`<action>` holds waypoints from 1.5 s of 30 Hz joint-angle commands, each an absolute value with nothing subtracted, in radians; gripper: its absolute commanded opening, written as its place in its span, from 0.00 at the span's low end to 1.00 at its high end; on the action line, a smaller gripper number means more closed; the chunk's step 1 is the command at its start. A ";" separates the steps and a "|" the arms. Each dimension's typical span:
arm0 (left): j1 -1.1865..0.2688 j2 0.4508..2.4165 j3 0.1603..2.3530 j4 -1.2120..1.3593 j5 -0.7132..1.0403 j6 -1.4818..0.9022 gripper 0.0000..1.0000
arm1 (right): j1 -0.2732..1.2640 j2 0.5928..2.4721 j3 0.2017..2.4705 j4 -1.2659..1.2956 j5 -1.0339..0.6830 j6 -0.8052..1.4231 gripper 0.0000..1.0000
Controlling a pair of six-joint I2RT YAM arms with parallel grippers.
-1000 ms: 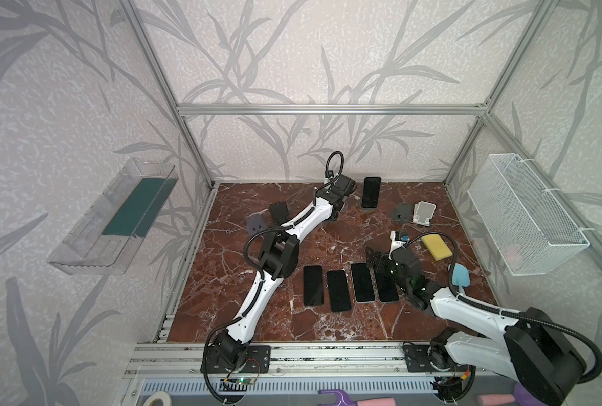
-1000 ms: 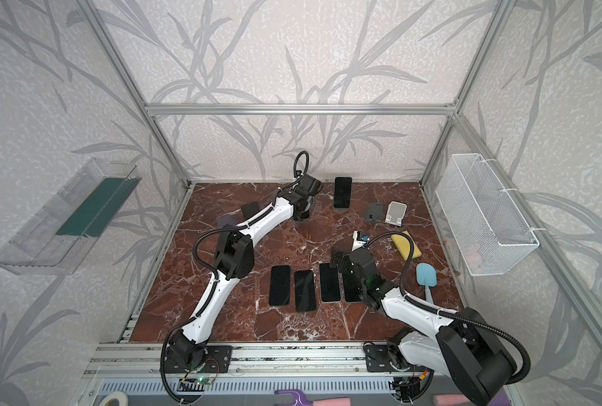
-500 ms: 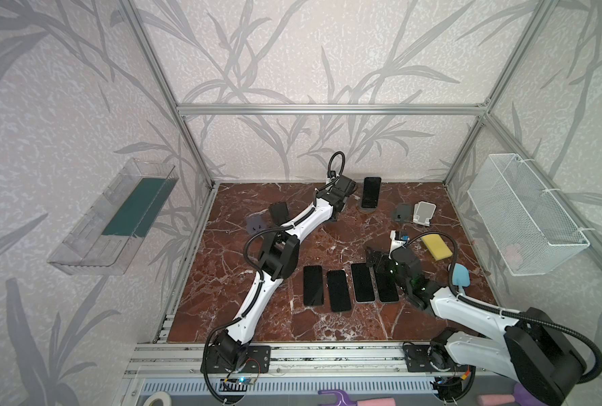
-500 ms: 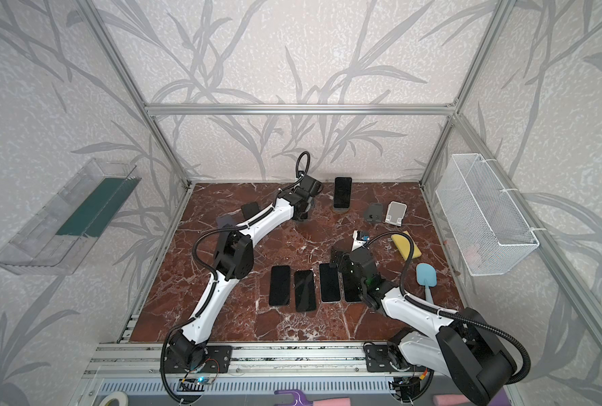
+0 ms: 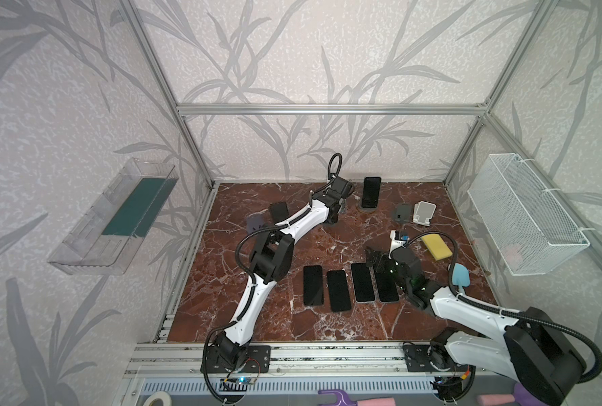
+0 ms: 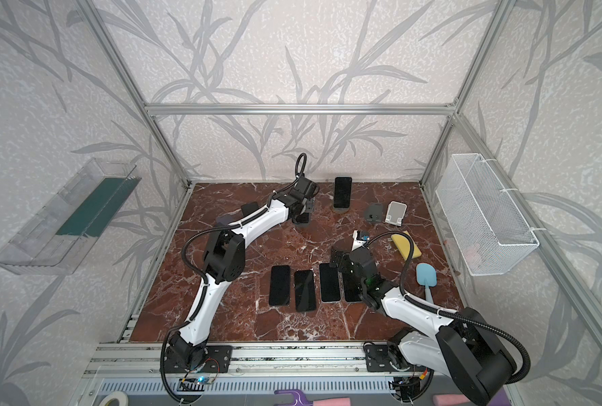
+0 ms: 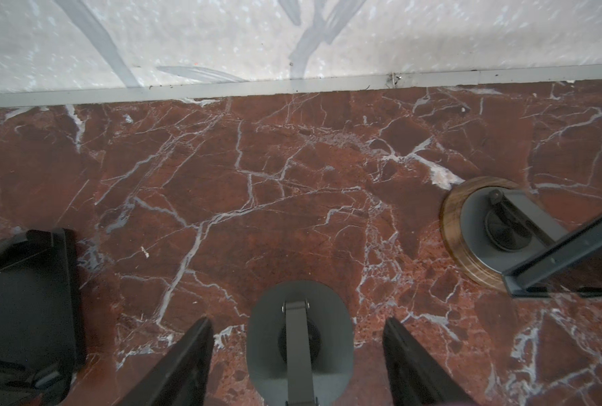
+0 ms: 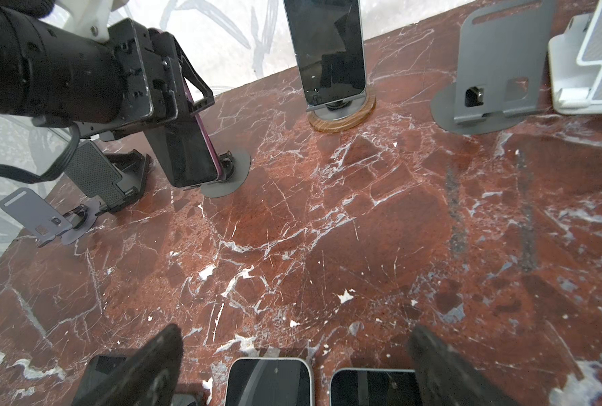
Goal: Remove the phone from the phone stand
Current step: 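Lift the pink-edged phone off the round grey stand with the left gripper, then carry the pink-edged phone toward the robot beside the black phone row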
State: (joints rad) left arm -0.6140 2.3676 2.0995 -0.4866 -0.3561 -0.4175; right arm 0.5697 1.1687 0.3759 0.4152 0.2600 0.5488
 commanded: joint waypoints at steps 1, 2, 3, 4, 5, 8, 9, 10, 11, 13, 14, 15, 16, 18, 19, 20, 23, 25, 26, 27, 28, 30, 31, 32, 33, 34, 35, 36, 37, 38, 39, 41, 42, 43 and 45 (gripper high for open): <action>-0.617 2.270 2.082 -0.436 -0.335 -0.397 0.58 | 0.569 1.177 0.402 0.434 0.260 0.541 0.99; -0.618 2.261 2.073 -0.431 -0.334 -0.394 0.58 | 0.569 1.177 0.402 0.434 0.259 0.542 0.99; -0.618 2.250 2.063 -0.423 -0.331 -0.392 0.58 | 0.570 1.177 0.402 0.434 0.259 0.541 0.99; -0.618 2.240 2.050 -0.415 -0.326 -0.390 0.58 | 0.570 1.177 0.402 0.434 0.260 0.540 0.99; -0.620 2.225 2.028 -0.395 -0.321 -0.387 0.58 | 0.569 1.177 0.402 0.434 0.260 0.540 0.99; -0.624 2.186 1.983 -0.356 -0.320 -0.379 0.58 | 0.570 1.180 0.404 0.435 0.258 0.540 0.99; -0.623 2.175 1.976 -0.355 -0.322 -0.377 0.58 | 0.570 1.182 0.405 0.436 0.258 0.540 0.99; -0.624 2.163 1.967 -0.349 -0.321 -0.375 0.58 | 0.569 1.184 0.405 0.435 0.256 0.540 0.99; -0.624 2.146 1.951 -0.339 -0.320 -0.372 0.58 | 0.570 1.186 0.406 0.435 0.257 0.540 0.99; -0.624 2.106 1.913 -0.314 -0.321 -0.369 0.58 | 0.570 1.186 0.405 0.435 0.257 0.538 0.99; -0.624 2.086 1.893 -0.304 -0.321 -0.368 0.58 | 0.569 1.186 0.406 0.435 0.259 0.538 1.00; -0.624 2.065 1.873 -0.295 -0.324 -0.364 0.58 | 0.569 1.187 0.406 0.434 0.259 0.538 0.99; -0.623 2.048 1.856 -0.287 -0.323 -0.361 0.57 | 0.569 1.188 0.407 0.434 0.259 0.535 1.00; -0.623 2.010 1.812 -0.273 -0.324 -0.352 0.57 | 0.569 1.191 0.409 0.435 0.259 0.535 1.00; -0.623 1.994 1.794 -0.270 -0.324 -0.347 0.57 | 0.570 1.192 0.408 0.434 0.259 0.535 1.00; -0.622 1.975 1.772 -0.269 -0.324 -0.344 0.57 | 0.569 1.193 0.408 0.434 0.259 0.535 1.00; -0.620 1.922 1.694 -0.252 -0.323 -0.339 0.57 | 0.569 1.199 0.410 0.436 0.257 0.536 0.99; -0.618 1.888 1.647 -0.239 -0.321 -0.340 0.57 | 0.569 1.205 0.412 0.436 0.255 0.535 0.99; -0.618 1.872 1.626 -0.236 -0.323 -0.339 0.57 | 0.569 1.207 0.411 0.436 0.255 0.536 1.00; -0.616 1.855 1.606 -0.235 -0.321 -0.339 0.57 | 0.570 1.207 0.412 0.436 0.255 0.537 1.00; -0.614 1.841 1.590 -0.233 -0.319 -0.337 0.57 | 0.570 1.207 0.413 0.436 0.255 0.535 1.00; -0.608 1.802 1.554 -0.233 -0.319 -0.329 0.57 | 0.570 1.207 0.411 0.434 0.256 0.535 1.00; -0.607 1.787 1.540 -0.237 -0.318 -0.326 0.57 | 0.570 1.207 0.412 0.434 0.256 0.535 1.00; -0.605 1.765 1.522 -0.239 -0.319 -0.321 0.57 | 0.570 1.206 0.412 0.434 0.256 0.535 0.99; -0.601 1.744 1.504 -0.244 -0.318 -0.315 0.57 | 0.569 1.204 0.412 0.432 0.255 0.537 1.00; -0.597 1.726 1.490 -0.252 -0.318 -0.308 0.57 | 0.569 1.203 0.411 0.433 0.253 0.537 1.00; -0.594 1.701 1.474 -0.260 -0.322 -0.296 0.57 | 0.570 1.200 0.411 0.431 0.251 0.538 1.00; -0.594 1.673 1.453 -0.265 -0.334 -0.281 0.57 | 0.569 1.194 0.410 0.431 0.248 0.539 1.00; -0.591 1.645 1.432 -0.261 -0.344 -0.261 0.57 | 0.569 1.192 0.408 0.431 0.248 0.539 0.99; -0.589 1.614 1.407 -0.259 -0.357 -0.239 0.57 | 0.570 1.191 0.407 0.431 0.250 0.540 1.00; -0.587 1.584 1.388 -0.262 -0.375 -0.221 0.57 | 0.570 1.190 0.409 0.430 0.249 0.540 0.99; -0.581 1.522 1.350 -0.276 -0.395 -0.202 0.58 | 0.569 1.193 0.408 0.431 0.249 0.541 1.00; -0.576 1.493 1.326 -0.283 -0.403 -0.200 0.58 | 0.569 1.195 0.408 0.430 0.245 0.542 0.99; -0.575 1.460 1.306 -0.287 -0.407 -0.199 0.58 | 0.569 1.196 0.408 0.431 0.244 0.543 1.00; -0.571 1.394 1.247 -0.296 -0.414 -0.210 0.58 | 0.570 1.193 0.410 0.426 0.239 0.542 0.99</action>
